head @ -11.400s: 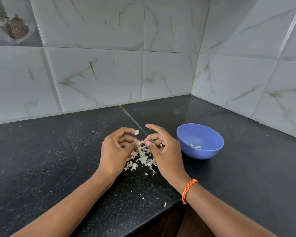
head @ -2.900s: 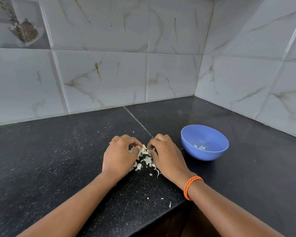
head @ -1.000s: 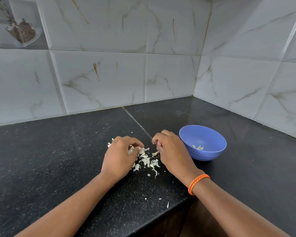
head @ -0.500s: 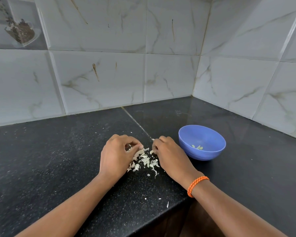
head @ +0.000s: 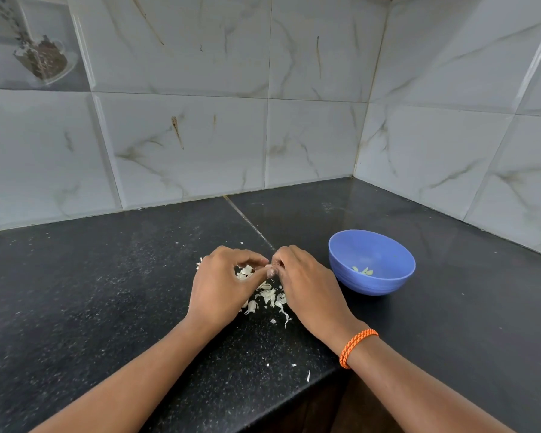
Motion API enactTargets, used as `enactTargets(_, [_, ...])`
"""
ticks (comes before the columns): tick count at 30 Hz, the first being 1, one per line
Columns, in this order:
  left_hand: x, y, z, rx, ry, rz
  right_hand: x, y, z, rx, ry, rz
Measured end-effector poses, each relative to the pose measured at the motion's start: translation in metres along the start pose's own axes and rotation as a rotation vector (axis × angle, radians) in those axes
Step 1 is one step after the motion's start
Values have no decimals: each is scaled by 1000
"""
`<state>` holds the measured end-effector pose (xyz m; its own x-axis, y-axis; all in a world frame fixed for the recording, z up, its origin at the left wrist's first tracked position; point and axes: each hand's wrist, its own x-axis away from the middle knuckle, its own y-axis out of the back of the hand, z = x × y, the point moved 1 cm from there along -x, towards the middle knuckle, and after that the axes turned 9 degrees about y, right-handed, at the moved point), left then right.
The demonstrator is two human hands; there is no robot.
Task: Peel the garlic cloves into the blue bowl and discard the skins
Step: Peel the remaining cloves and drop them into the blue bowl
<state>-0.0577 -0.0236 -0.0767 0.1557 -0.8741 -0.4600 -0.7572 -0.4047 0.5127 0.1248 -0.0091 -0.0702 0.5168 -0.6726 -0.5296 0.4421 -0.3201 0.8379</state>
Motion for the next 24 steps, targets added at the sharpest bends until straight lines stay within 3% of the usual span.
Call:
enactTargets(17, [-3,3,3,137,93,-18,-1,-5,-19,-203,-34,-132])
enactTargets(21, [-2,2,1,178,89,12,-5,-2,-20,-479,-135,-247])
enactTargets(24, [-2,1,2,188,101,20,-4,-4,-19,-791,-167,-176])
